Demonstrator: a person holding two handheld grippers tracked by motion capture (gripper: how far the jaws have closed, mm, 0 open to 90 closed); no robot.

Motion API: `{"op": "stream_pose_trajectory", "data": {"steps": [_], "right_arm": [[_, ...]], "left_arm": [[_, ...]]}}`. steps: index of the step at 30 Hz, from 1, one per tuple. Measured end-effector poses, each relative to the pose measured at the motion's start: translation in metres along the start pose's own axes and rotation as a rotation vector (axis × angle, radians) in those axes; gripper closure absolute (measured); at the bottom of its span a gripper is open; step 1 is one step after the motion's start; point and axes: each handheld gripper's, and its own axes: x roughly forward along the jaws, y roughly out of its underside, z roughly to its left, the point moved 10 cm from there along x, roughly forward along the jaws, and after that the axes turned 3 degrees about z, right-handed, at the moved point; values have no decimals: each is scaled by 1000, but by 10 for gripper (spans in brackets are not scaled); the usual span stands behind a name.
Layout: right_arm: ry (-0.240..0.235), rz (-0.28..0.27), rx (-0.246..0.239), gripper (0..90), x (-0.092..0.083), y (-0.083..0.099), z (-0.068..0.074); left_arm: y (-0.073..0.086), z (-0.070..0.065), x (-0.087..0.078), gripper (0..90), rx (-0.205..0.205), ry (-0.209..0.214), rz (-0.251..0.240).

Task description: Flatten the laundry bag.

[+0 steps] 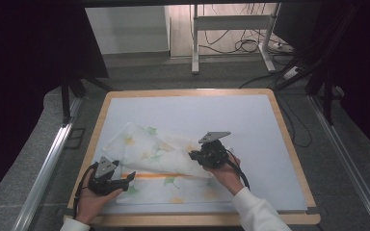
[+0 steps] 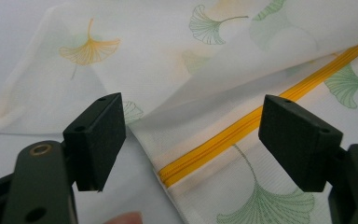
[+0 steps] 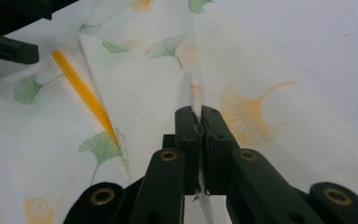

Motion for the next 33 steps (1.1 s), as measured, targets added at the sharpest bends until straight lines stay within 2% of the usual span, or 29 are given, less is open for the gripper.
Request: {"op": "stream_pose_trajectory", "data": {"steps": [16,24,30,33], "right_arm": [[73,-71,38,860,-21,-15,-29],[90,-73,57,860,-24,-12,-39],[114,-70,49,860,-24,-12,-44],[117,-75,63,860,-26,-12,-46]], "left_arm": [[1,0,1,227,5,-6,6],[1,0,1,227,9,-5,7],[1,0,2,227,12,-5,10],[1,0,3,227,12,-5,11]]}}
